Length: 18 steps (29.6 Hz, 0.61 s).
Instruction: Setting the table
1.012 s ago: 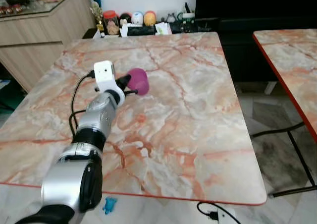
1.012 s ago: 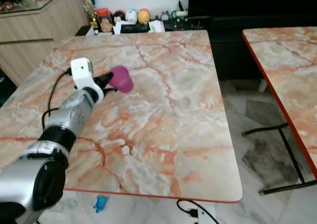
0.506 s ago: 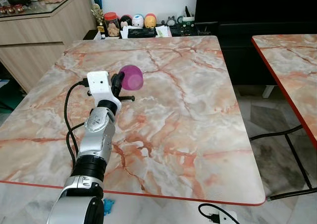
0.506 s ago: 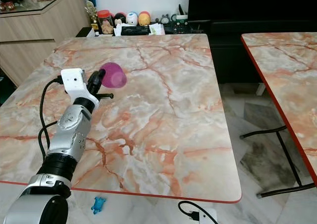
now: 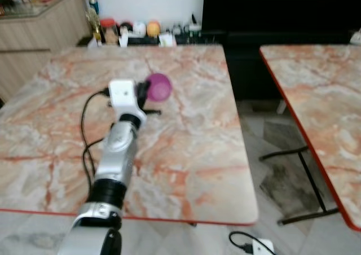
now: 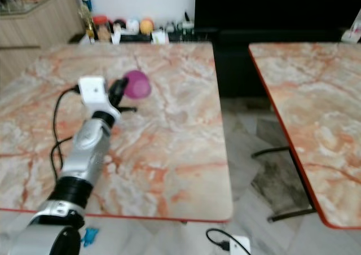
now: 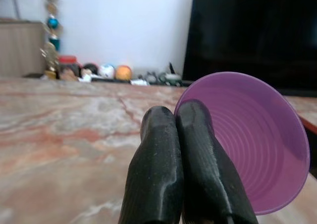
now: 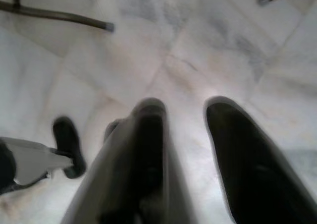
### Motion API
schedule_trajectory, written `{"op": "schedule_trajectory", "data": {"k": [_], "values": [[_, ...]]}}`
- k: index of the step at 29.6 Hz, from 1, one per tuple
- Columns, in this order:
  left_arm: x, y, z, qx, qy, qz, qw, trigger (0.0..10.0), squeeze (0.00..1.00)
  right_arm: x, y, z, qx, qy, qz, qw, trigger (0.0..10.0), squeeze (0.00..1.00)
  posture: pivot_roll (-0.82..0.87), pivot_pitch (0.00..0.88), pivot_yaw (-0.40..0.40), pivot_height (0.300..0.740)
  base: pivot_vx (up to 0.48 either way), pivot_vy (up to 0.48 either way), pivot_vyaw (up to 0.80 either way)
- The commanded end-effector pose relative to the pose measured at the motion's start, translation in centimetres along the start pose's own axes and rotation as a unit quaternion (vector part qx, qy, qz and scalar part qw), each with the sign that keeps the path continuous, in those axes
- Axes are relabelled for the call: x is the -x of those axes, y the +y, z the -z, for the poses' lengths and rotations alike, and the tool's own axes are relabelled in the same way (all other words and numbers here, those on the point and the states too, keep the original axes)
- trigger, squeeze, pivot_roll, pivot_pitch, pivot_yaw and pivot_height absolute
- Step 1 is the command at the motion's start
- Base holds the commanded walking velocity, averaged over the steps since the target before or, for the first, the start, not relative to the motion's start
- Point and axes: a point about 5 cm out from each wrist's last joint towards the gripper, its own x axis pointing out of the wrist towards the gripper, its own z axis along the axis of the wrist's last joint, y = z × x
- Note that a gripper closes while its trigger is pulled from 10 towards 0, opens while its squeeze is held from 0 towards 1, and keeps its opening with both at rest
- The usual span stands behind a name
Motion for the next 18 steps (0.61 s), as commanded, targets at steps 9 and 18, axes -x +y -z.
{"op": "schedule_trajectory", "data": {"k": [9, 18], "values": [[-0.4, -1.02, -0.62, 0.004, -0.011, 0.011, 1.0, 10.0, 0.0, 0.06, -0.53, 0.56, 0.005, 0.013, 0.004, 1.0, 10.0, 0.0, 0.01, 0.0, 0.053, 0.74, 0.0, -0.48, 0.0], [-0.68, -1.03, -0.91, 0.006, -0.014, 0.009, 1.0, 10.0, 0.0, 0.08, -0.59, 0.67, 0.006, 0.015, 0.003, 1.0, 10.0, 0.0, 0.01, 0.0, 0.052, 0.74, 0.0, -0.48, 0.0]]}}
